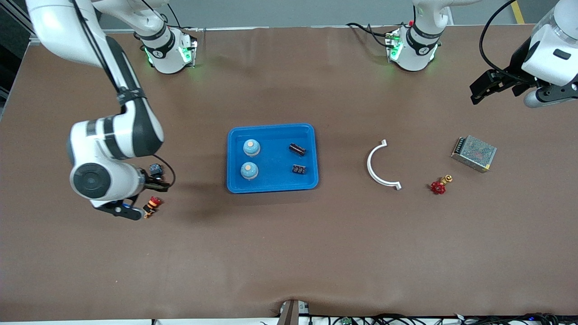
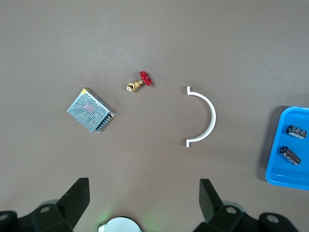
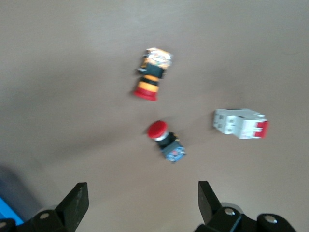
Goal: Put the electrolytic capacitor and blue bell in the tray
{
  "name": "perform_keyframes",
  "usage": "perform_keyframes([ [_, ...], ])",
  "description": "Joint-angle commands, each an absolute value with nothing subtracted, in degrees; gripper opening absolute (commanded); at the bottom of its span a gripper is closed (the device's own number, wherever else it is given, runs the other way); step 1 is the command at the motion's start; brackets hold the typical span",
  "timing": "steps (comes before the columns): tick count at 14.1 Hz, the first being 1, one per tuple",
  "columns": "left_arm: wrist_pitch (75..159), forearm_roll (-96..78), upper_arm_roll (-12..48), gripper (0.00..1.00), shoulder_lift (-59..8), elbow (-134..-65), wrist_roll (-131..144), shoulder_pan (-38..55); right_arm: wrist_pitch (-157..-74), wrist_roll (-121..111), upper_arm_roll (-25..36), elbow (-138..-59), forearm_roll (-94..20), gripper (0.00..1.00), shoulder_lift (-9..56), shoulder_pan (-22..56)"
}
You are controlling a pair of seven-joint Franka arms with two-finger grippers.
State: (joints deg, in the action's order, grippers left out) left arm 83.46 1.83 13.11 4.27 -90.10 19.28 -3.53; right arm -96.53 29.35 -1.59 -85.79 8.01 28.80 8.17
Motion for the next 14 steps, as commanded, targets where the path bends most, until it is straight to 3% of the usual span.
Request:
perform_keyframes([
  [1,83.5,0.44,12.92,1.0,5.27,-90.7,17.67,-4.13,-94.84,27.87,-4.91,-89.29,8.88,1.0,22.52,3.8],
  [6,83.5,0.88,12.92,1.0,5.27,-90.7,17.75,-4.13,-93.08,19.8,-12.66,-92.36,8.44,1.0,13.12,-6.76],
  [12,83.5,1.14,13.01,1.0,5.45,-90.62,17.75,-4.04,-95.18,16.37,-9.76,-98.61,6.69,1.0,4.05,-6.59],
  [14,83.5,1.23,13.01,1.0,5.36,-90.27,17.75,-4.04,-95.19,10.75,-6.08,-99.22,2.39,1.0,2.56,-6.59],
])
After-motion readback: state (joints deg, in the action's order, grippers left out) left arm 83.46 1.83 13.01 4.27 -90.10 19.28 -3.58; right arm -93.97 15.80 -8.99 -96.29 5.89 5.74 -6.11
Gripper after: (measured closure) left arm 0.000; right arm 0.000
